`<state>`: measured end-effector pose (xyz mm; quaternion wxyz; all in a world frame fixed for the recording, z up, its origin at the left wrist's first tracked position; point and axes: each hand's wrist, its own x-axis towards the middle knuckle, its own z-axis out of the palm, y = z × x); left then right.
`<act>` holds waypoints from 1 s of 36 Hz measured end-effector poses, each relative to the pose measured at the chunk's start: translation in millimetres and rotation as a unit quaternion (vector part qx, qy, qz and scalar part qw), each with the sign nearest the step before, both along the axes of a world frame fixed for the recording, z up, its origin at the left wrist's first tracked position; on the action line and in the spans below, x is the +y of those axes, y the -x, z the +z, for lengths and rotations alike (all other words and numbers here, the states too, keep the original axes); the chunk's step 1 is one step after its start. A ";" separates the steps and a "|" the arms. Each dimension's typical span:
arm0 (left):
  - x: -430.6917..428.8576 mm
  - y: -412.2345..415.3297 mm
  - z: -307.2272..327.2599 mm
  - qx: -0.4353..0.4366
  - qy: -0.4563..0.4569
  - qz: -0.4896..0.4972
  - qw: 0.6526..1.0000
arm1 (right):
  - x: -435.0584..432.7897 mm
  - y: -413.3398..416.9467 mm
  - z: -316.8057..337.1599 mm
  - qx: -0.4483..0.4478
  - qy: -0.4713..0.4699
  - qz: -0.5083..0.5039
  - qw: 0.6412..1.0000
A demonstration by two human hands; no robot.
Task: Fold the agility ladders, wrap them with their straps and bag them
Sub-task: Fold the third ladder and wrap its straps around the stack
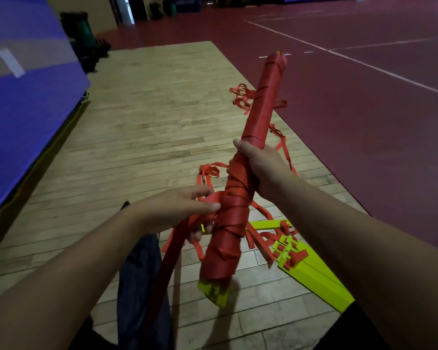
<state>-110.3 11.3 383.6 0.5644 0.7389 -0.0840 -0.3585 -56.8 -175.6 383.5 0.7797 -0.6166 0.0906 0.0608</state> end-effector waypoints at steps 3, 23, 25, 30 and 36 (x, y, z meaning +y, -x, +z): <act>-13.7 4.9 -1.2 -0.107 -0.135 0.009 0.985 | 2.4 2.1 4.1 0.011 -0.003 -0.012 1.000; -12.4 13.9 7.8 -0.018 0.067 -0.031 0.997 | 11.8 20.5 14.3 0.031 -0.222 0.241 0.944; -9.2 12.7 9.3 0.028 0.059 -0.046 0.997 | 13.1 21.9 15.3 0.039 -0.214 0.231 0.948; 5.3 7.7 8.7 0.031 -0.009 -0.085 0.996 | 1.0 20.6 25.3 0.015 -0.141 0.195 0.971; -19.5 19.0 8.8 -0.077 -0.107 -0.050 0.990 | -4.3 16.0 12.1 -0.090 0.041 0.031 0.995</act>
